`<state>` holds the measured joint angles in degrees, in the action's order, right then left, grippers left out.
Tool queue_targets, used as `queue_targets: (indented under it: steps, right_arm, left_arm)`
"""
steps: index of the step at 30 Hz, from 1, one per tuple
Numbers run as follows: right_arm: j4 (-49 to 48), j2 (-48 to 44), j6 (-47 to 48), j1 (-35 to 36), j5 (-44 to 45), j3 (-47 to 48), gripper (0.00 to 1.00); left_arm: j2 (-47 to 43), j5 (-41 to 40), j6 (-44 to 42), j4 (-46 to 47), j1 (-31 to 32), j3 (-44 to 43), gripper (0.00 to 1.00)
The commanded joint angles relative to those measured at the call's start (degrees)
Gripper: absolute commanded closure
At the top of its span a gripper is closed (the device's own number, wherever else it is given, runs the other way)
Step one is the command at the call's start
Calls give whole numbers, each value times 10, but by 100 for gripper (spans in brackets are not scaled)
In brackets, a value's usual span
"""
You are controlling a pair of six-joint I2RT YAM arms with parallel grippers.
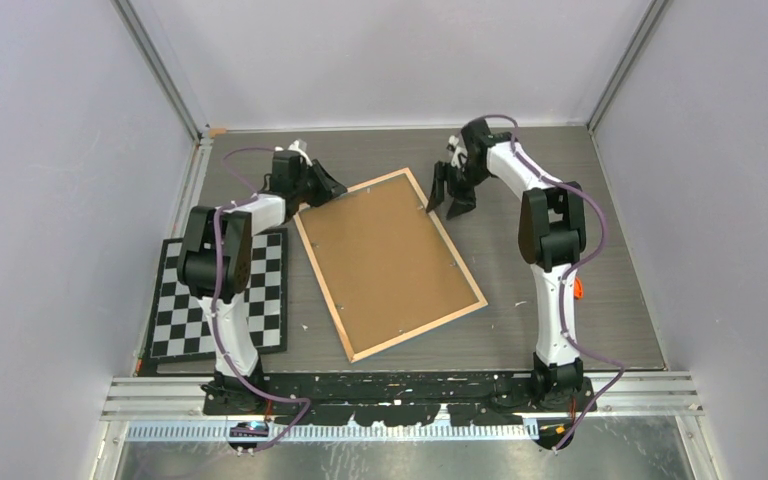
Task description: Take the photo out of the frame
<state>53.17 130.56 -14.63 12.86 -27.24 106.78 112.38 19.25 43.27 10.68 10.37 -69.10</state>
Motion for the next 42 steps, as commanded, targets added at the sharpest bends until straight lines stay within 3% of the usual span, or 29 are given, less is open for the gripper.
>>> queue_targets:
  steps: [1, 7, 19, 25, 30, 35, 39, 42]
  right_arm:
    - [-33, 26, 3, -7, 9, 127, 34]
    - [-64, 94, -14, 1, 6, 209, 34]
    - [-100, 145, -5, 26, 15, 236, 34]
    - [-98, 158, -2, 36, 35, 237, 40]
    - [-94, 169, 7, 48, 41, 236, 51]
    - [-92, 179, 16, 56, 45, 239, 72]
    - [-87, 186, 24, 59, 47, 242, 93]
    - [-84, 189, 25, 60, 48, 241, 99]
  left_arm:
    - [11, 5, 3, 43, 0, -30, 100]
    - [29, 4, 2, 50, 8, -38, 100]
    - [77, -10, 19, 49, 13, -72, 100]
    - [90, 5, 27, 57, 20, -64, 100]
    - [104, 25, 32, 70, 34, -65, 100]
    - [115, 53, 20, 69, 47, -69, 100]
    - [114, 69, -41, 26, 62, -80, 100]
    - [116, 74, -75, -6, 69, -91, 100]
